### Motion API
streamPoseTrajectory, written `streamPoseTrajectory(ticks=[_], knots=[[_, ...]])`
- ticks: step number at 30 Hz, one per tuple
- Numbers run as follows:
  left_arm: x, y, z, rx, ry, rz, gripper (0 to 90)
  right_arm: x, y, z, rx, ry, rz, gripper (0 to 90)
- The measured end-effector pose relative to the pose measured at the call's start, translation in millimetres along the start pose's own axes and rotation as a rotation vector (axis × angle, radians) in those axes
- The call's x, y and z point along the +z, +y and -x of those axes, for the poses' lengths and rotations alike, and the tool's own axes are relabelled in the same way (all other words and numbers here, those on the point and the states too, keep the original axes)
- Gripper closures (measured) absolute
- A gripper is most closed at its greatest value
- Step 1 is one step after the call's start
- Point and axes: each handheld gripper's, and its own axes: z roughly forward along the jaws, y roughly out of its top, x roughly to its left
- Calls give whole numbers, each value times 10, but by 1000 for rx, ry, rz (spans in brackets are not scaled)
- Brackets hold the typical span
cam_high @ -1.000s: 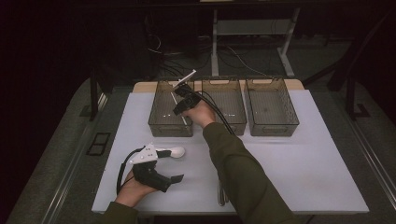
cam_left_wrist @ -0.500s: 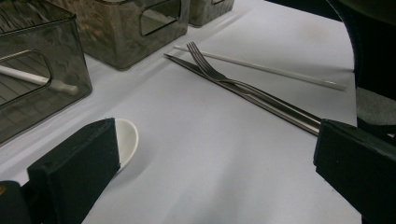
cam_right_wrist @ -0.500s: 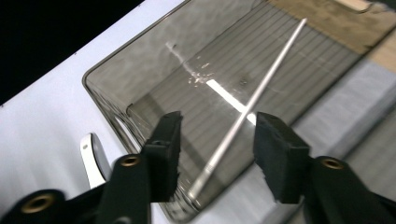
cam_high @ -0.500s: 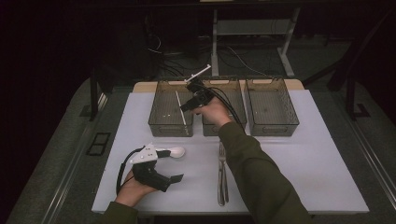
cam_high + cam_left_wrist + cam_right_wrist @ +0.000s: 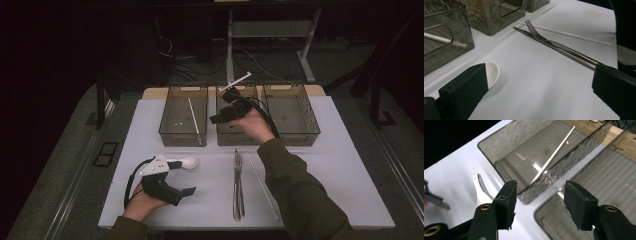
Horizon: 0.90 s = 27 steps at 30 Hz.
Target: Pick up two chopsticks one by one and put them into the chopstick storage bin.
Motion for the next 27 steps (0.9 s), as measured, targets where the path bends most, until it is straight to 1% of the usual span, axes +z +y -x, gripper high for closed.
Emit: streamPoseTrajectory(ticks=[2,5,6,12,18,20,23,26,27], knots=[[2,-2,3,-5,2,4,0,-79,-64,9,-6,-1,13,435],[2,-2,3,-8,1,1,0,-198,-158,14,-14,6,17,432],[1,-2,0,-4,1,-3,0,-238,-189,14,-16,6,23,427],[7,-3,-2,-16,-2,-8,0,-443,-377,15,-21,-3,44,396],[6,-4,2,-14,1,-8,0,-580,-563,0,-33,-15,36,371],[7,-5,4,-13,2,-9,0,-618,-626,-6,-29,-15,25,367],[7,-7,7,-10,3,-7,0,-664,-731,-16,-37,-25,7,372],[10,-9,12,-4,2,-7,0,-689,-841,-26,-45,-33,-25,378],[12,-10,14,-4,3,-6,0,-694,-877,-27,-43,-41,-46,379]])
